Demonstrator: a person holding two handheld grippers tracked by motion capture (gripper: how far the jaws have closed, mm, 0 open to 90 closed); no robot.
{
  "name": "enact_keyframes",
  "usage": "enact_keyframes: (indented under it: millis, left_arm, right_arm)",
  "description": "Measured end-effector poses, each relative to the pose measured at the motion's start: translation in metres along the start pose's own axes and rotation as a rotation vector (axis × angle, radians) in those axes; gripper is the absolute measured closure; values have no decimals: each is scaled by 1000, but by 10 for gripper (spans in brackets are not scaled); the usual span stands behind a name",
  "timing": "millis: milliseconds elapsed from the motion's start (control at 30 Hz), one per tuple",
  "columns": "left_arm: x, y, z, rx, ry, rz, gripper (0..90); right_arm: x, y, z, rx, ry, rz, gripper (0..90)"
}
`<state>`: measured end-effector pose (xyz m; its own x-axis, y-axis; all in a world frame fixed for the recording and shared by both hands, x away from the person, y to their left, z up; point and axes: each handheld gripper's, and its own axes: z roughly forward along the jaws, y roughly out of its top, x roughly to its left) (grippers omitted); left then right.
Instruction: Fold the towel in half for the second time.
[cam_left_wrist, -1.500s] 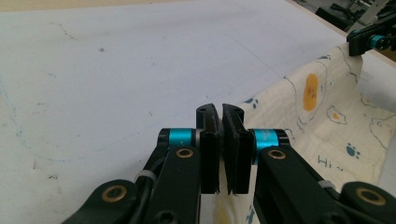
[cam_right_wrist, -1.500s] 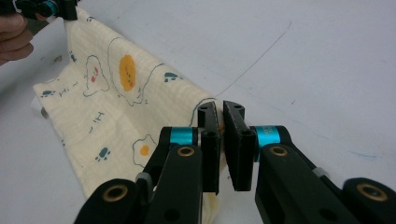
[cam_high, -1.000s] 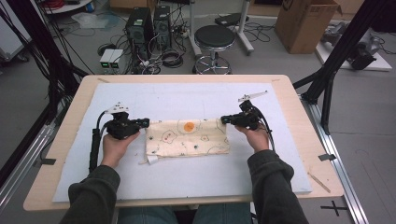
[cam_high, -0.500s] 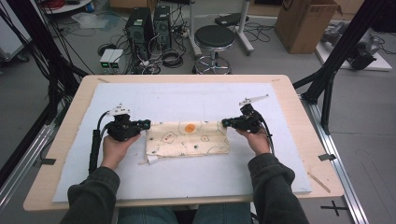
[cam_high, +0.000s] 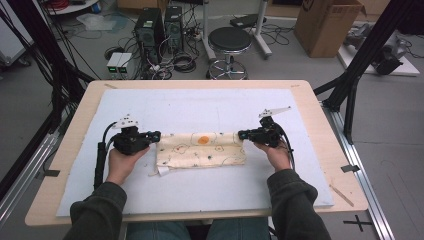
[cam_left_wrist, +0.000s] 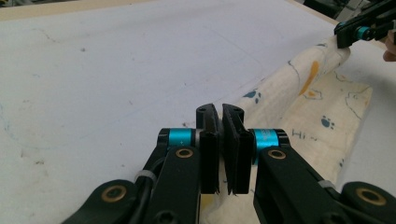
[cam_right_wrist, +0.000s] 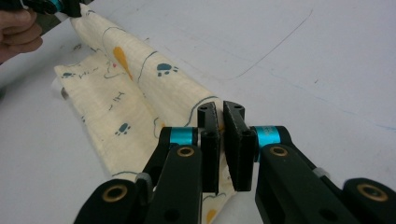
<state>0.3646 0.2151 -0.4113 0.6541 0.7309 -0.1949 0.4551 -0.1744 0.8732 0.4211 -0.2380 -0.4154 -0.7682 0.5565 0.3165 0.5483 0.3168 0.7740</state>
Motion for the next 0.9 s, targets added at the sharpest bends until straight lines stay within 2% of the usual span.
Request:
enact_keyframes:
  millis: [133, 367, 500, 633, 900]
  left_arm:
    - [-3, -5, -3, -5, -11, 2, 850]
    - [-8, -9, -8, 7, -15, 37, 846]
    - [-7, -14, -10, 7, -19, 29, 845]
    - [-9, -20, -11, 6, -30, 28, 841]
    - [-15, -21, -12, 36, -40, 69, 836]
  right_arm:
    - [4, 0, -1, 2, 6, -10, 850]
    - [11, 1, -5, 1, 22, -33, 850]
    - [15, 0, -7, -5, 29, -49, 849]
    - [16, -6, -7, 3, 36, -43, 849]
    - [17, -16, -8, 6, 49, -33, 847]
